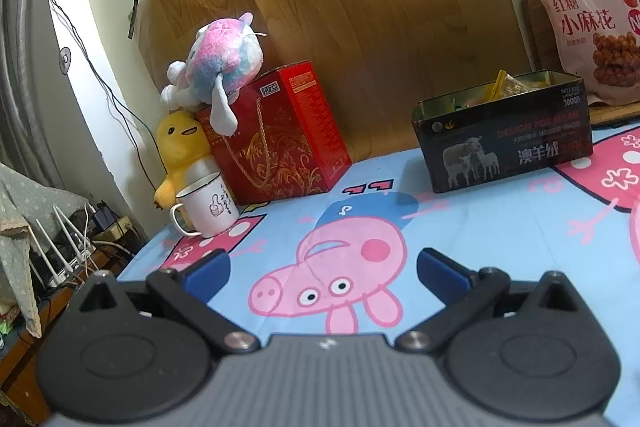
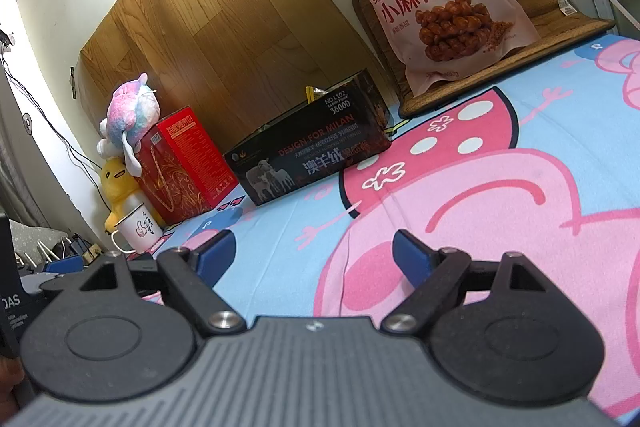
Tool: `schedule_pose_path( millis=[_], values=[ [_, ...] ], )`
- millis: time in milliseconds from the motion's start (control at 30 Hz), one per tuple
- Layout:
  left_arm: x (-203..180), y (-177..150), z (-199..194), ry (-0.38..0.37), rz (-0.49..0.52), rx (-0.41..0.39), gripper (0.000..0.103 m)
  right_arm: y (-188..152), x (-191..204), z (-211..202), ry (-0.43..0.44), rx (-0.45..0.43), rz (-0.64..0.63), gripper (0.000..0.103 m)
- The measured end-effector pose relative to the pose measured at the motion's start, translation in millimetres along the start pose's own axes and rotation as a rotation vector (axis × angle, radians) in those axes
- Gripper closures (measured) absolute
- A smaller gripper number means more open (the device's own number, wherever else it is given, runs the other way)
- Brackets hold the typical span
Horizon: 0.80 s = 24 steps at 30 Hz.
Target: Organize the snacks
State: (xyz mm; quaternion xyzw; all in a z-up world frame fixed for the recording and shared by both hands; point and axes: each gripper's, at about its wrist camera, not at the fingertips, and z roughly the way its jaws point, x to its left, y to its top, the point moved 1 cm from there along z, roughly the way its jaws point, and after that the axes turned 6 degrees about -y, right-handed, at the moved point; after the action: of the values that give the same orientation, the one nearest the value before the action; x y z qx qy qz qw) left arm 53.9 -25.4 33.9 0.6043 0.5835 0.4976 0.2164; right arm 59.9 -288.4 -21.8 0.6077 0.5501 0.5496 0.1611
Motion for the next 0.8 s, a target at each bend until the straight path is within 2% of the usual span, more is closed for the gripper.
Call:
schedule_pose_path(
  millis=[400, 800],
  values=[
    [-0.1, 1.9, -0.1, 0.012, 0.013, -0.008, 0.0, -0.3, 0.2, -0.3, 0.0, -0.001, 0.001, 0.015],
    [-1.3, 3.3, -1.8, -0.007, 0.018, -0.022, 0.0, -0.6, 0.2, -0.4, 0.001, 0.0, 0.003, 0.015]
  ],
)
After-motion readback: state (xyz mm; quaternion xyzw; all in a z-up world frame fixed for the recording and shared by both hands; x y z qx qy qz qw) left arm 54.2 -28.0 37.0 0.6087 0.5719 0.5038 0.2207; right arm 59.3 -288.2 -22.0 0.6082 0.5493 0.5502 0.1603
